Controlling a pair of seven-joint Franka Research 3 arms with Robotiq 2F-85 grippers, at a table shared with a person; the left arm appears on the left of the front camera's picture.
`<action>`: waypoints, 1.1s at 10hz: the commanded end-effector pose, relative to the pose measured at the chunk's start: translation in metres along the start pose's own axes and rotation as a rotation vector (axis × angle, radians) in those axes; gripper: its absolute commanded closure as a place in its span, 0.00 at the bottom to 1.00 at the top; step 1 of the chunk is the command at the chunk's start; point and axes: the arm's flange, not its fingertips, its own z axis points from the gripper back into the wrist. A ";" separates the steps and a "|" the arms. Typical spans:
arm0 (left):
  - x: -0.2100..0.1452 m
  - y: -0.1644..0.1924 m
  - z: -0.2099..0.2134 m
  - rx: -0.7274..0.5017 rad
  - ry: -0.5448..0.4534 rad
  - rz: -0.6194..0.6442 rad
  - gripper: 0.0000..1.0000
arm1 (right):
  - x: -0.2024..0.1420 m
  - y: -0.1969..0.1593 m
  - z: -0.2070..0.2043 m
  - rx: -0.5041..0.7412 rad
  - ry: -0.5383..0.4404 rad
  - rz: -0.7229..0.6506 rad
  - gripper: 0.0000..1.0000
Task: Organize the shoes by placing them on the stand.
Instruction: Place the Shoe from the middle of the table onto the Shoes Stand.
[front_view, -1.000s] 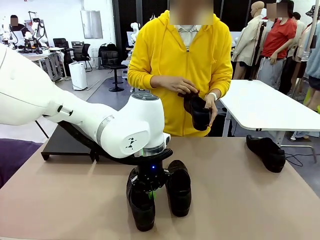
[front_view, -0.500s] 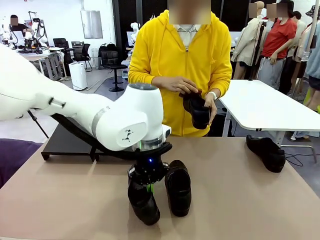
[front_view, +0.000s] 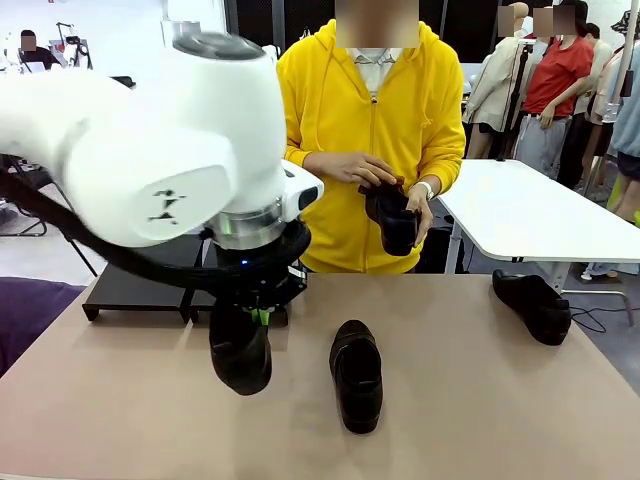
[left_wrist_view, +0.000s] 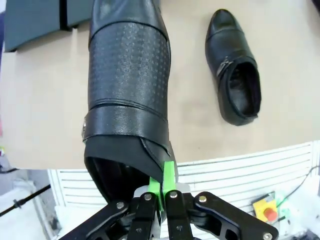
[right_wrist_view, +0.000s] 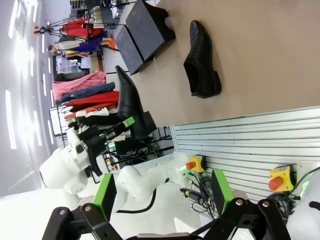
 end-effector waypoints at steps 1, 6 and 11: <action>-0.022 0.013 -0.001 -0.068 0.024 0.007 1.00 | 0.000 0.003 0.002 0.014 0.002 0.014 0.00; -0.010 0.003 -0.004 0.004 0.007 0.015 1.00 | 0.000 0.003 0.002 0.014 0.002 0.014 0.00; 0.164 0.075 -0.051 0.176 -0.280 0.021 1.00 | 0.000 0.003 0.002 0.014 0.002 0.014 0.00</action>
